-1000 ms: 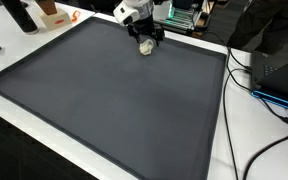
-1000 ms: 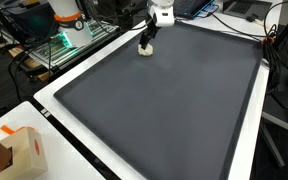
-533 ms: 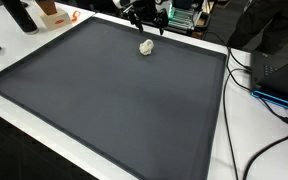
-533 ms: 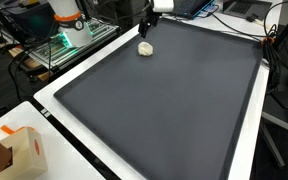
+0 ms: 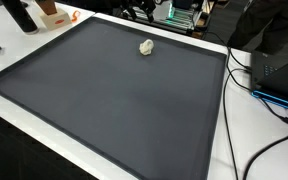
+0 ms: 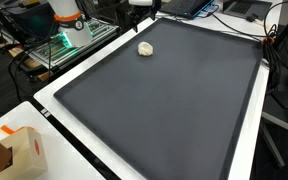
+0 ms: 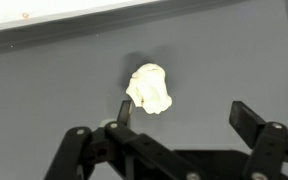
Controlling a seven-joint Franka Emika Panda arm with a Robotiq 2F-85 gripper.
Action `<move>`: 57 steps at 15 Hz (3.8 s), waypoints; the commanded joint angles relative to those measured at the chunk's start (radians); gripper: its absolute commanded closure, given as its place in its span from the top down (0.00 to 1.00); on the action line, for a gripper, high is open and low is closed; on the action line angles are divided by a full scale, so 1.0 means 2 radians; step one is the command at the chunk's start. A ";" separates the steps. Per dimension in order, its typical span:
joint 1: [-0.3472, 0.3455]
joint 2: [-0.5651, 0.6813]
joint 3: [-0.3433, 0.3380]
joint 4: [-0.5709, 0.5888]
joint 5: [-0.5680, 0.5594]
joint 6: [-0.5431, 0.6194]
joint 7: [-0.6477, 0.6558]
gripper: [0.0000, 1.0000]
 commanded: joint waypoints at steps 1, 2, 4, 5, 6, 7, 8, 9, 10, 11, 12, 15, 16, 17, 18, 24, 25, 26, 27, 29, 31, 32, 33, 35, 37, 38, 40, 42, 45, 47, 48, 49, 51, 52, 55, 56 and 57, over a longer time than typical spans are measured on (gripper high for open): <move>-0.016 -0.027 -0.018 -0.038 0.036 0.019 0.034 1.00; -0.020 -0.029 -0.023 -0.044 0.044 0.025 0.044 1.00; -0.026 -0.030 -0.030 -0.053 0.055 0.037 0.061 1.00; -0.029 -0.028 -0.033 -0.058 0.060 0.045 0.069 1.00; -0.032 -0.026 -0.035 -0.061 0.064 0.052 0.076 1.00; -0.034 -0.024 -0.038 -0.065 0.068 0.060 0.081 1.00; -0.036 -0.021 -0.040 -0.069 0.074 0.069 0.085 1.00; -0.037 -0.019 -0.042 -0.072 0.078 0.075 0.088 1.00; -0.038 -0.016 -0.044 -0.076 0.083 0.082 0.089 1.00; -0.040 -0.015 -0.045 -0.079 0.089 0.089 0.088 1.00; -0.041 -0.013 -0.046 -0.082 0.098 0.093 0.080 1.00; -0.042 -0.001 -0.049 -0.088 0.129 0.104 0.063 1.00; -0.043 0.003 -0.050 -0.089 0.138 0.105 0.060 1.00; -0.044 0.007 -0.050 -0.089 0.144 0.109 0.059 1.00; -0.044 0.011 -0.050 -0.089 0.151 0.110 0.055 1.00; -0.046 0.037 -0.050 -0.085 0.171 0.116 0.027 1.00; -0.047 0.041 -0.050 -0.084 0.171 0.118 0.024 1.00; -0.047 0.044 -0.050 -0.083 0.172 0.118 0.018 1.00; -0.047 0.048 -0.050 -0.081 0.171 0.120 0.015 1.00; -0.048 0.054 -0.049 -0.078 0.170 0.120 0.007 1.00; -0.048 0.059 -0.048 -0.073 0.167 0.118 -0.003 1.00; -0.048 0.062 -0.048 -0.071 0.164 0.118 -0.007 1.00; -0.047 0.065 -0.048 -0.068 0.159 0.119 -0.013 1.00; -0.047 0.070 -0.047 -0.062 0.152 0.120 -0.022 1.00; -0.046 0.074 -0.046 -0.056 0.143 0.120 -0.031 1.00; -0.045 0.075 -0.045 -0.052 0.135 0.122 -0.033 1.00; -0.042 0.078 -0.043 -0.045 0.112 0.123 -0.034 1.00; -0.040 0.080 -0.040 -0.036 0.091 0.123 -0.032 1.00; -0.037 0.081 -0.035 -0.020 0.060 0.119 -0.028 1.00; -0.033 0.082 -0.031 -0.009 0.037 0.117 -0.024 1.00; -0.031 0.082 -0.029 -0.002 0.024 0.114 -0.022 1.00; -0.028 0.081 -0.028 0.004 0.009 0.111 -0.017 1.00; -0.023 0.079 -0.024 0.016 -0.013 0.106 -0.013 1.00; -0.020 0.078 -0.021 0.023 -0.024 0.102 -0.012 1.00; -0.007 0.075 -0.013 0.043 -0.065 0.087 0.004 1.00; -0.002 0.075 -0.011 0.051 -0.081 0.079 0.013 1.00; 0.003 0.075 -0.008 0.060 -0.097 0.066 0.021 1.00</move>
